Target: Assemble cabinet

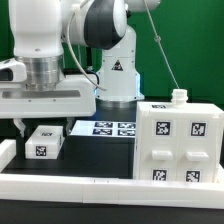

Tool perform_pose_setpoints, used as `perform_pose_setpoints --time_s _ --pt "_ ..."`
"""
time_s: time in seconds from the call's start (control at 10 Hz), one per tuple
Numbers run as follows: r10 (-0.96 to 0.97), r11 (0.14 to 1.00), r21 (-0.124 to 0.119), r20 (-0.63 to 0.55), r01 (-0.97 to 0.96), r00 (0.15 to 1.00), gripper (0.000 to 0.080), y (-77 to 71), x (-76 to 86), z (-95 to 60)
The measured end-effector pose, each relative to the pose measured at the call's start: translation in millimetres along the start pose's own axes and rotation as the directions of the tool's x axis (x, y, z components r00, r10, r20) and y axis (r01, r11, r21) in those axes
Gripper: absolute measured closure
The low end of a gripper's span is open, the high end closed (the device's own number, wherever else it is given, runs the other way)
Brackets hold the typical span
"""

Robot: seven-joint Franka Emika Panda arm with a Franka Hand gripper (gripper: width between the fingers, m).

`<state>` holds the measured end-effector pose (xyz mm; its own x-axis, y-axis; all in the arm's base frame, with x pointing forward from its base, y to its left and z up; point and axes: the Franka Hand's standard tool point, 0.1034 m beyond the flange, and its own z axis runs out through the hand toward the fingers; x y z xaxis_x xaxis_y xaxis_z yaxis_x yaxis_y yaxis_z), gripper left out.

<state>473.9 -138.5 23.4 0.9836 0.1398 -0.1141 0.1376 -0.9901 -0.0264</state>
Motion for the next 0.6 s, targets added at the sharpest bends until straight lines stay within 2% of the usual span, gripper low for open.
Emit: perform_pose_setpoints --time_s 0.3,0.5,0.6 --pt "-0.01 1.0 -0.004 0.014 0.01 1.0 0.0151 -3.1 -2.3 10.9" --pt "-0.017 1.0 -0.003 0.017 0.017 1.0 0.0151 -6.0 -1.8 13.0" --pt "-0.016 1.0 -0.003 0.017 0.016 1.0 0.0247 -5.8 -1.9 13.1"
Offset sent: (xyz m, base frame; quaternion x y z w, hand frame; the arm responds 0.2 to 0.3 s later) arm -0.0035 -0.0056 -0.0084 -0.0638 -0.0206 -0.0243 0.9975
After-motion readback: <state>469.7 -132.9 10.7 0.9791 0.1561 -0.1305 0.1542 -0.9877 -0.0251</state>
